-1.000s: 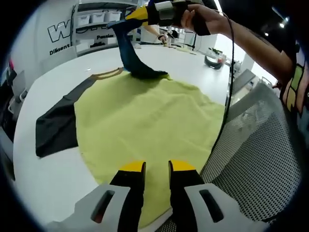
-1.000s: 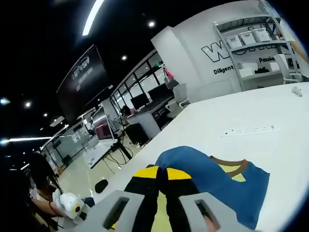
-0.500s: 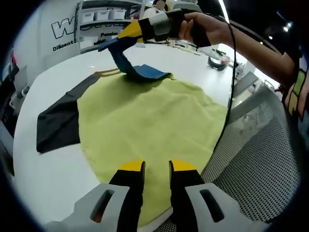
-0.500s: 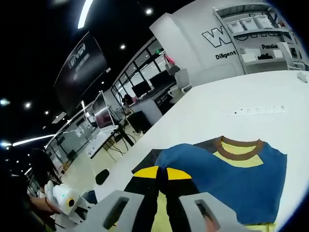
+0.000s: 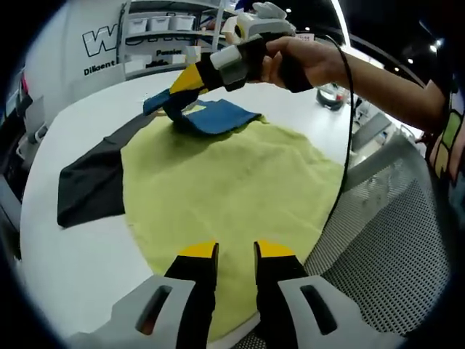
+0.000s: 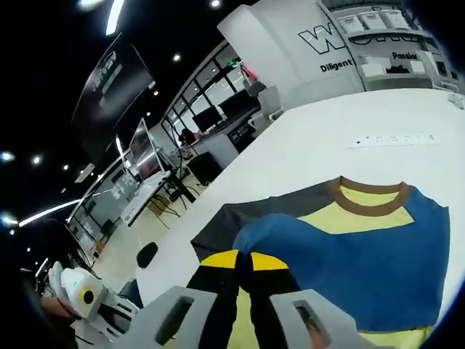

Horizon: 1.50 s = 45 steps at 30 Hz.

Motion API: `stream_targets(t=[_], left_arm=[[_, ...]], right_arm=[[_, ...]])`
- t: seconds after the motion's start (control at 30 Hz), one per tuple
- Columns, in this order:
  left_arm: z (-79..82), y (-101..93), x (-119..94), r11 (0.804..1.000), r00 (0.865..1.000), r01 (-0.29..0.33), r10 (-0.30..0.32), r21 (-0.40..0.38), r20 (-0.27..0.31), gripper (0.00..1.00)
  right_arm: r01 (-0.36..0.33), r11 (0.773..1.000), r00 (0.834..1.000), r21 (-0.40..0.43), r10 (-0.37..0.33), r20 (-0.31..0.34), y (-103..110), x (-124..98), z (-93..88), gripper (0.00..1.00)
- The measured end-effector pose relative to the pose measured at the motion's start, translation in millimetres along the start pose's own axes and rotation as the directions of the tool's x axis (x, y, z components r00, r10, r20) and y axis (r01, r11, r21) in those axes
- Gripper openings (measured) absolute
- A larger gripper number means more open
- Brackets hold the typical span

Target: Fold the garment on the visible template until the final outline fits inside the template.

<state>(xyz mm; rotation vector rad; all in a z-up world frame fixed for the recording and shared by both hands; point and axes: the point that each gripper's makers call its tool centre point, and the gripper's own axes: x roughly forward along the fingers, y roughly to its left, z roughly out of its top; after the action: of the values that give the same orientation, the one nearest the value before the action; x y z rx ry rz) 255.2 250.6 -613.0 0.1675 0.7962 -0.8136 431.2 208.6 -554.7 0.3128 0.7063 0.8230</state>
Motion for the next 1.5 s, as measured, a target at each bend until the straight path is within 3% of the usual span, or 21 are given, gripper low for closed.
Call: stream_targets(t=[0.63, 1.03, 1.13, 1.3, 1.5], left_arm=[[2.4, -4.4, 0, 0.999, 1.000, 0.018, -0.018, -0.033, 0.016, 0.12], [0.8, -6.4, 1, 0.999, 1.000, 0.023, -0.023, -0.041, 0.010, 0.12], [0.2, -7.3, 1, 0.999, 1.000, 0.028, -0.028, -0.046, 0.009, 0.12], [-0.4, -8.2, 2, 0.998, 0.999, 0.032, -0.032, -0.046, 0.006, 0.13], [-0.2, -6.6, 1, 0.999, 1.000, 0.023, -0.023, -0.049, 0.006, 0.15]], right_arm=[[0.017, 1.000, 0.992, 0.001, -0.016, -0.122, -1, 34, -37.1, 0.00], [0.015, 1.000, 0.985, 0.006, -0.014, -0.172, -1, 41, -54.3, 0.01], [0.002, 1.000, 0.987, 0.008, -0.001, -0.159, 1, 43, -53.4, 0.08], [0.023, 0.998, 0.992, -0.062, -0.031, -0.120, -2, 40, -47.4, 0.35], [0.054, 0.989, 0.995, -0.139, -0.065, -0.074, -7, 35, -38.3, 0.56]])
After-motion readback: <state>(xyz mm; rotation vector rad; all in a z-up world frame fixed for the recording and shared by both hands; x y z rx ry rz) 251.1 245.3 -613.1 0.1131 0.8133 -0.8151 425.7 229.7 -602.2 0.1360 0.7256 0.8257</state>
